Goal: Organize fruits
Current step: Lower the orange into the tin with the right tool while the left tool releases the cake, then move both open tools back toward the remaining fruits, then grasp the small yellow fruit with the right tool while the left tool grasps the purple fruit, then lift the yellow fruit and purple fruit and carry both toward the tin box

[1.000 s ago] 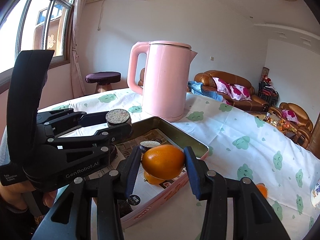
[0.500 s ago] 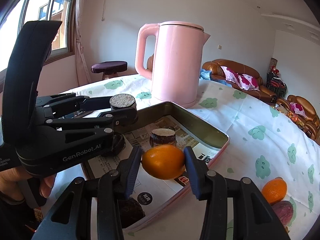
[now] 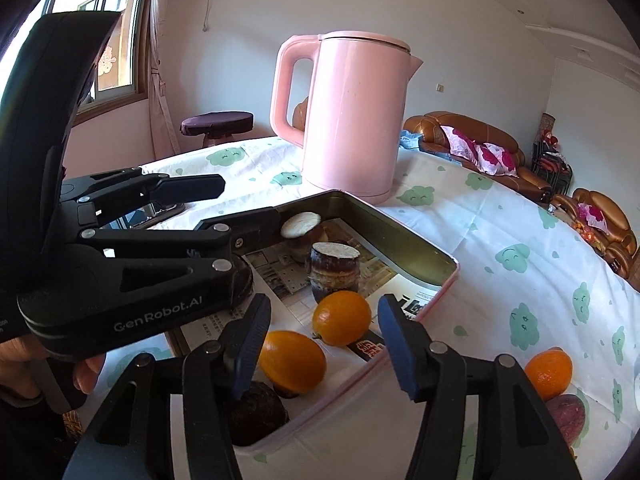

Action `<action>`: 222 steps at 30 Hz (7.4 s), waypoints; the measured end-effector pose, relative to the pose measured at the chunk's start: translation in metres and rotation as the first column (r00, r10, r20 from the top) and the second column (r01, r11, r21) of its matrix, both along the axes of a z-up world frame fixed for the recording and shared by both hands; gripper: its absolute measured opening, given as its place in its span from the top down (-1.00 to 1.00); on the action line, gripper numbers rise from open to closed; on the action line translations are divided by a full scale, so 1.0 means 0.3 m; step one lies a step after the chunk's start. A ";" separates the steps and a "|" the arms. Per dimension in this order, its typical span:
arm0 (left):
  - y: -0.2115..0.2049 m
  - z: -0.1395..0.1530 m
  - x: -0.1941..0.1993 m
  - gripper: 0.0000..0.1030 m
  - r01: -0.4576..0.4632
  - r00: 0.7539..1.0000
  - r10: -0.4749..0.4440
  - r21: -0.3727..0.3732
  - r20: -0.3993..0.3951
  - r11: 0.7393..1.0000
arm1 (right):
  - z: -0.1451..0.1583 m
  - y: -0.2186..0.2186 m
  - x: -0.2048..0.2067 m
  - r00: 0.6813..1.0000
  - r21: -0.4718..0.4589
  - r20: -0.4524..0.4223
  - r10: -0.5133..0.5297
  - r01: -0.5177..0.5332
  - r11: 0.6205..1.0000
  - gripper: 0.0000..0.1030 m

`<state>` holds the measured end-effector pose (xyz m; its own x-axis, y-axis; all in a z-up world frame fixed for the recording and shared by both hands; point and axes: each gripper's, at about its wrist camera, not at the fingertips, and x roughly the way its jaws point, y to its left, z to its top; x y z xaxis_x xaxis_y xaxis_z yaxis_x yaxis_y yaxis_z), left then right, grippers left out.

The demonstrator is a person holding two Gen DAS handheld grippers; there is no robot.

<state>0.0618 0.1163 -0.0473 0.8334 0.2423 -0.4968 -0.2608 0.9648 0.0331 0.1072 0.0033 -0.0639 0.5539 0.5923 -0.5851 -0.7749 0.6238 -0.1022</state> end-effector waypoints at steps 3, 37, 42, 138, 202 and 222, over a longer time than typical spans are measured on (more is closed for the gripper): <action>-0.023 0.022 -0.016 -0.22 0.018 1.000 -0.018 -0.001 0.025 1.000 | 0.019 -0.076 -0.007 0.999 0.007 0.026 -0.035 0.035 0.999 -0.12; -0.553 0.007 0.209 -0.42 0.363 0.926 -0.361 -0.006 -0.106 0.932 | -0.083 -0.643 0.218 0.927 -0.118 -0.193 -0.323 0.304 0.945 0.27; -0.574 -0.006 0.220 -0.42 0.383 0.917 -0.382 -0.019 -0.115 0.924 | -0.083 -0.644 0.215 0.927 -0.112 -0.203 -0.316 0.299 0.948 0.43; -0.756 -0.066 0.237 0.03 0.531 0.821 -0.539 -0.095 -0.187 0.842 | 0.026 -0.801 0.138 0.880 0.117 -0.071 -0.470 0.476 0.872 0.43; -0.688 0.056 0.028 0.03 0.388 0.899 -0.398 0.090 0.180 0.917 | 0.098 -0.822 -0.047 0.910 0.315 0.151 -0.386 0.326 0.891 0.43; -0.604 0.077 0.003 0.03 0.327 0.918 -0.341 0.100 0.201 0.940 | 0.116 -0.726 -0.066 0.922 0.281 0.170 -0.348 0.293 0.914 0.43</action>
<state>0.0627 -0.0649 -0.0243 0.9553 -0.0434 -0.2925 0.0686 0.9947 0.0764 0.0874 -0.2145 -0.0291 0.8322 0.4715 -0.2917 -0.5062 0.8608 -0.0529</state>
